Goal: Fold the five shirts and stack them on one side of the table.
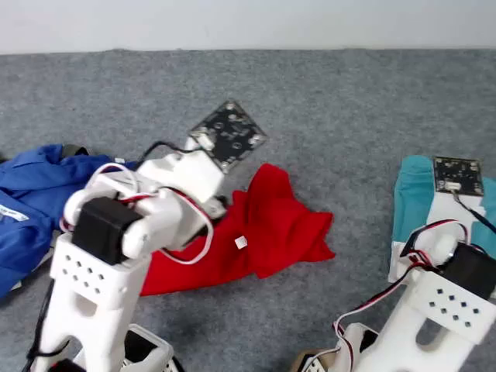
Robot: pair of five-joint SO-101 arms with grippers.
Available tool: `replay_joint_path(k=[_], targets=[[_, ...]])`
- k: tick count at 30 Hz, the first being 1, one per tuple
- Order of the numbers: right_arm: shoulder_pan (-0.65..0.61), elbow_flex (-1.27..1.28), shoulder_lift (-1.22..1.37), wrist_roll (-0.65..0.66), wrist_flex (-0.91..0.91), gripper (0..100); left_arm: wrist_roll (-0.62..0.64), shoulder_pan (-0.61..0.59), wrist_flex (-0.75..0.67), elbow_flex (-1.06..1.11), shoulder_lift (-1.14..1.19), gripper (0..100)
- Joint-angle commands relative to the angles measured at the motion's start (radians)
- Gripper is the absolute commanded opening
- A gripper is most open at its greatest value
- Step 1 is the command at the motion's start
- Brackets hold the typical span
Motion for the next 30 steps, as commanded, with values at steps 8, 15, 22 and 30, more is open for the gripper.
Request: replay_joint_path(k=[8, 15, 22, 30], targets=[[-0.054, -0.006, -0.008, -0.008, 0.004, 0.9, -0.261, -0.203, 0.020, 0.519, -0.175, 11], [-0.054, -0.006, -0.007, -0.006, 0.002, 0.9, -0.400, -0.385, -0.141, 0.828, -0.175, 15], [-0.051, -0.005, -0.007, -0.005, -0.050, 0.9, -0.459, -0.535, -0.315, 0.998, -0.175, 20], [-0.054, -0.005, -0.007, -0.005, -0.081, 0.9, -0.519, -0.684, -0.445, 1.079, -0.175, 20]])
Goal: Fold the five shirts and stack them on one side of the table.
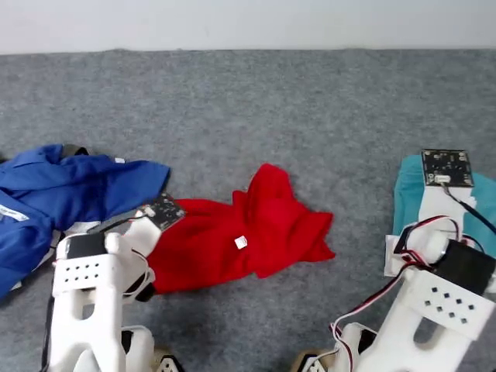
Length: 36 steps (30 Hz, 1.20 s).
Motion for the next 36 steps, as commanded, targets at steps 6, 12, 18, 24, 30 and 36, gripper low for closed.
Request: replay_joint_path(k=[6, 12, 18, 24, 30, 36], targets=[[-0.005, -0.005, -0.007, -0.005, -0.028, 0.9, -0.061, -0.051, -0.153, 0.124, -0.023, 20], [-0.005, -0.005, -0.007, -0.003, -0.028, 0.9, -0.060, -0.051, -0.181, 0.133, -0.021, 19], [-0.005, -0.005, -0.007, -0.003, -0.028, 0.9, -0.020, -0.049, -0.232, 0.177, -0.021, 14], [-0.005, -0.005, -0.007, -0.003, -0.028, 0.9, -0.014, -0.049, -0.242, 0.186, -0.023, 13], [-0.005, -0.005, -0.007, -0.003, -0.028, 0.9, 0.038, -0.023, -0.253, 0.211, -0.023, 6], [-0.005, -0.005, -0.007, -0.003, -0.028, 0.9, 0.038, 0.006, -0.242, 0.165, -0.031, 1]])
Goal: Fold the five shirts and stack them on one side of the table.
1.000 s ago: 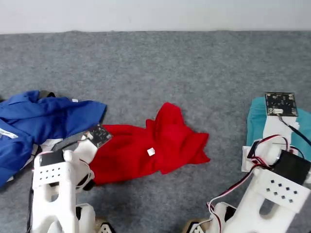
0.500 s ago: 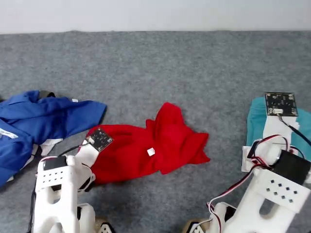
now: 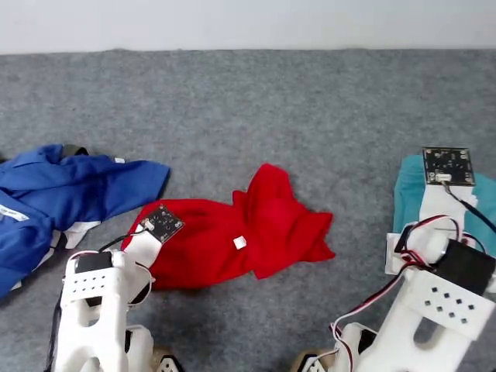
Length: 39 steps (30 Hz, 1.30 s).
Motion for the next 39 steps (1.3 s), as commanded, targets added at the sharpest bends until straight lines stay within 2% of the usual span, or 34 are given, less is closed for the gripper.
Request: replay_joint_path(k=[1, 5, 11, 17, 20, 26, 30, 32, 39], targets=[[-0.005, -0.005, -0.007, -0.003, -0.013, 0.9, 0.009, 0.008, 0.011, -0.076, -0.025, 1], [-0.005, -0.006, -0.007, -0.003, -0.005, 0.9, 0.018, 0.008, 0.166, -0.297, -0.025, 1], [-0.005, -0.006, -0.007, -0.003, -0.015, 0.9, 0.149, 0.014, 0.353, -0.786, -0.023, 1], [-0.102, -0.005, -0.007, -0.003, -0.036, 0.9, 0.226, 0.023, 0.420, -1.194, -0.018, 1], [-0.173, -0.005, -0.007, -0.011, -0.036, 0.9, 0.255, 0.080, 0.440, -1.343, -0.023, 1], [-0.236, 0.049, -0.007, -0.011, -0.065, 0.9, 0.269, 0.338, 0.459, -1.639, -0.018, 1], [-0.236, 0.106, -0.007, -0.011, -0.085, 0.9, 0.276, 0.534, 0.428, -1.716, -0.014, 1], [-0.236, 0.126, -0.007, -0.011, -0.087, 0.9, 0.276, 0.595, 0.404, -1.715, -0.014, 1], [-0.234, 0.132, -0.008, -0.011, -0.087, 0.9, 0.276, 0.603, 0.382, -1.655, -0.023, 1]])
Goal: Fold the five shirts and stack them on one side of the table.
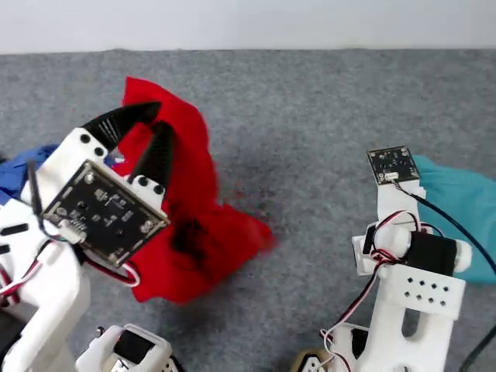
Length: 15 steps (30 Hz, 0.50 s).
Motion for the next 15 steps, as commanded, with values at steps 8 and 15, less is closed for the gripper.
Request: replay_joint_path(k=[8, 15], targets=[[-0.015, -0.012, -0.007, -0.011, -0.110, 0.9, 0.006, -0.212, 0.215, 0.005, -0.015, 1], [-0.102, -0.012, -0.005, -0.006, -0.170, 0.9, -0.074, -0.603, 0.238, 0.232, -0.014, 1]])
